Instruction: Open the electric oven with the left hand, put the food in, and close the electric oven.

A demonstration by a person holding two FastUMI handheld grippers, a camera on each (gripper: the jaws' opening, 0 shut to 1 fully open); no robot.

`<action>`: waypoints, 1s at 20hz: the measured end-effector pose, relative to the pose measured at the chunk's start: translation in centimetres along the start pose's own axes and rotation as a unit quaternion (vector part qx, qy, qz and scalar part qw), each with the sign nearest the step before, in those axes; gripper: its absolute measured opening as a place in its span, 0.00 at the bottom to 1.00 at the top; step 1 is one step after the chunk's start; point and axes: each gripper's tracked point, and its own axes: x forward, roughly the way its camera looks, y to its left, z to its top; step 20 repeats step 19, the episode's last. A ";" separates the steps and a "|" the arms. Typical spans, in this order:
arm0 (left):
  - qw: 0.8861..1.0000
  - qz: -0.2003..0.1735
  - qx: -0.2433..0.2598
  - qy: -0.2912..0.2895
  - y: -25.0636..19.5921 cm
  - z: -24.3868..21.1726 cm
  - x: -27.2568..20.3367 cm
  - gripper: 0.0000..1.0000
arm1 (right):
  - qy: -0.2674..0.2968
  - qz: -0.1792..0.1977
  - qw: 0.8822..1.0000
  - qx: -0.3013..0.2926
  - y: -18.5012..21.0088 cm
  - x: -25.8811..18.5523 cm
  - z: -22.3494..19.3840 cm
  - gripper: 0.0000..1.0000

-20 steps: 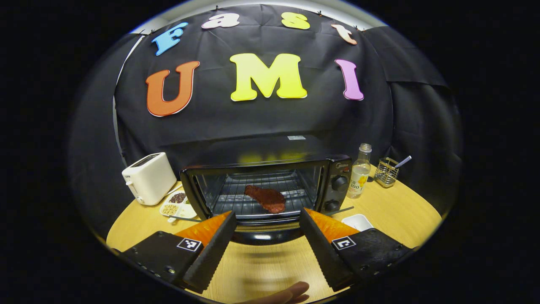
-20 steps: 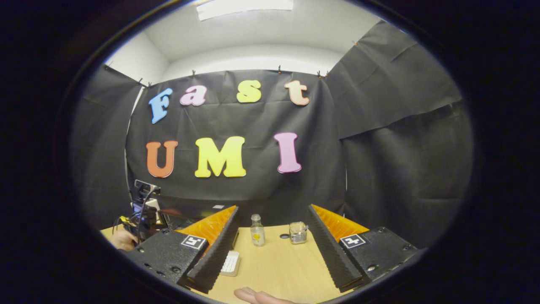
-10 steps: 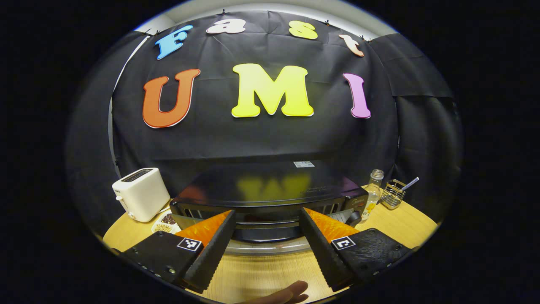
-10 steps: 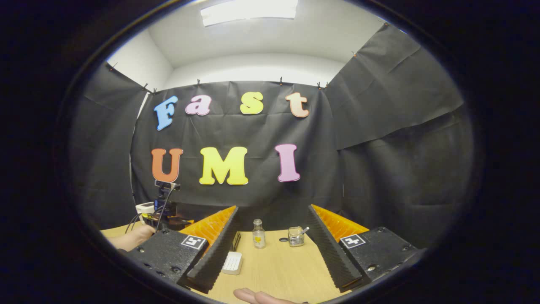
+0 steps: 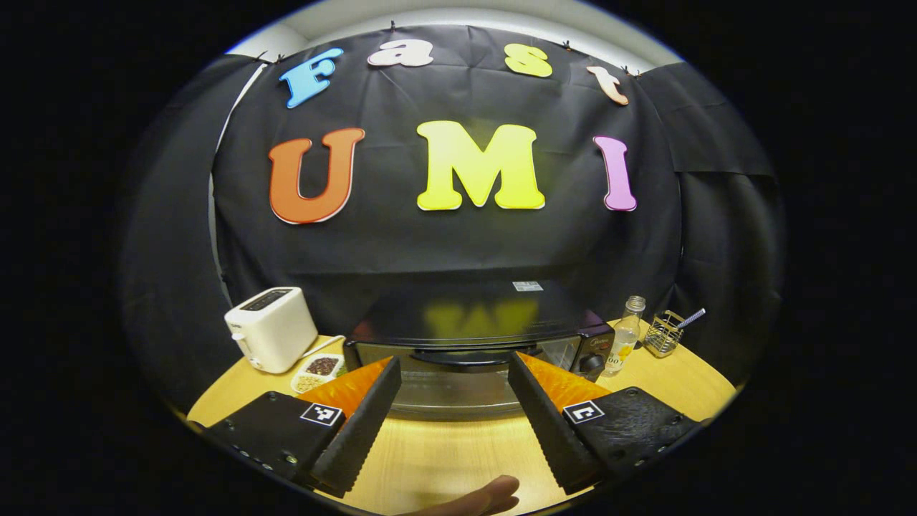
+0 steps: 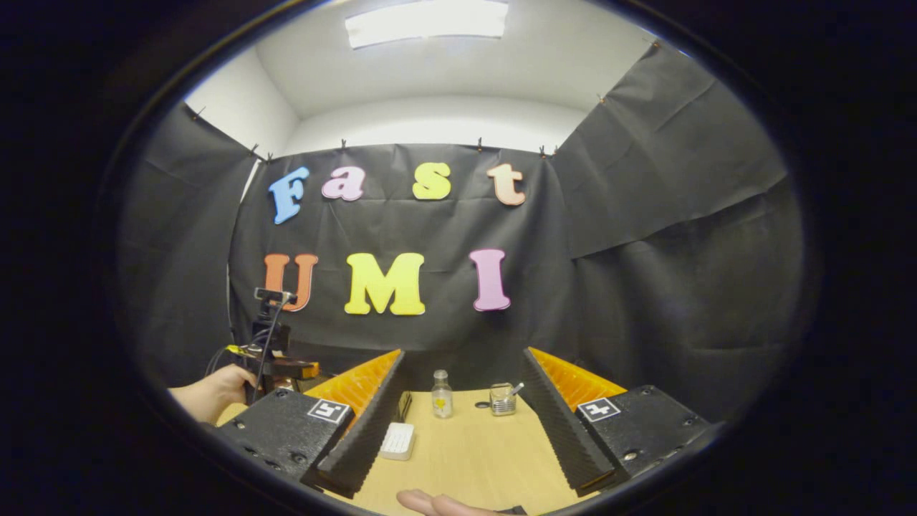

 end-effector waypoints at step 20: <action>0.991 0.040 0.013 -0.124 -1.0 6.1 -29.0 0.89 | -0.023 -0.017 1.000 -0.010 1.6 -5.1 2.8 1.00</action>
